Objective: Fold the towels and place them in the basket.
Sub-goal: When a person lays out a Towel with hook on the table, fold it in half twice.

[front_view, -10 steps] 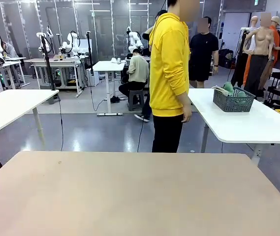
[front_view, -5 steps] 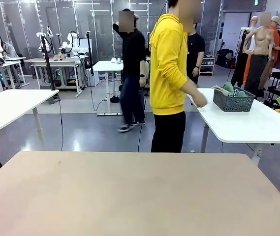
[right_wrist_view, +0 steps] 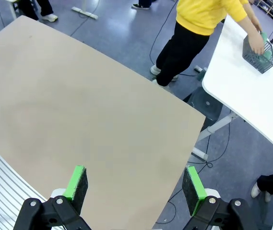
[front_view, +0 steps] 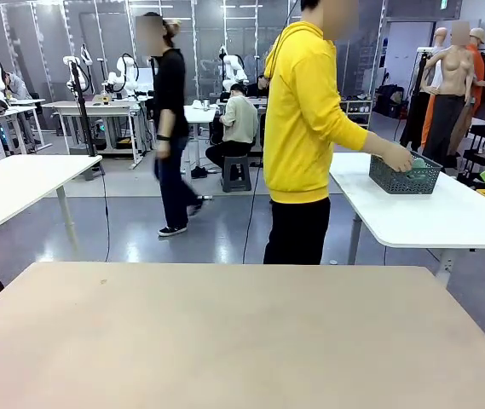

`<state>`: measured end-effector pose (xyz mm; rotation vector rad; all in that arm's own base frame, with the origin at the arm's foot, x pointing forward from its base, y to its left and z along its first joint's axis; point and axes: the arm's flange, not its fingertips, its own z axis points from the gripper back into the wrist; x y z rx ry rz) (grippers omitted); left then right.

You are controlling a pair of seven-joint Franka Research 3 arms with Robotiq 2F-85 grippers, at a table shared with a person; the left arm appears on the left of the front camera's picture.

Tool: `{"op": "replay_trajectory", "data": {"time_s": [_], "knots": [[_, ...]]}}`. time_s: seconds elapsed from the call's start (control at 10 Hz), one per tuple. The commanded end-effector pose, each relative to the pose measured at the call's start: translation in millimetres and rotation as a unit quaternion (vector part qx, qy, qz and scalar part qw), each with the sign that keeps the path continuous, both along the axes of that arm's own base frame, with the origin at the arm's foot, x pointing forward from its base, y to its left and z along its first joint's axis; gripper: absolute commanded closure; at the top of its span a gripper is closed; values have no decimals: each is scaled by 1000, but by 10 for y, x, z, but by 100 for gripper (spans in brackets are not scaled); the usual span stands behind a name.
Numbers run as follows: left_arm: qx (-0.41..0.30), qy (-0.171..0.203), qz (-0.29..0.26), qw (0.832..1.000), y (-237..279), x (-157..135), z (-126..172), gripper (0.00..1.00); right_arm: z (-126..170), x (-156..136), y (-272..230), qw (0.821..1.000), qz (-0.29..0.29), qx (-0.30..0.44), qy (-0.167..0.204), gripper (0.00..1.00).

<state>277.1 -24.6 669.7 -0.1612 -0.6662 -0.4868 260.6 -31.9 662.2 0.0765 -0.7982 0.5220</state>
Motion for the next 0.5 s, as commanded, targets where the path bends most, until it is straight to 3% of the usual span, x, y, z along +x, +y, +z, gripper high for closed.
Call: {"op": "replay_trajectory", "data": {"time_s": [0.0,0.4], "knots": [[0,0,0,1000,2,2,-2,0,7,6,6,1000,1,0,-3,0],[0,0,0,1000,2,2,-2,0,7,6,6,1000,1,0,-3,0]]}}
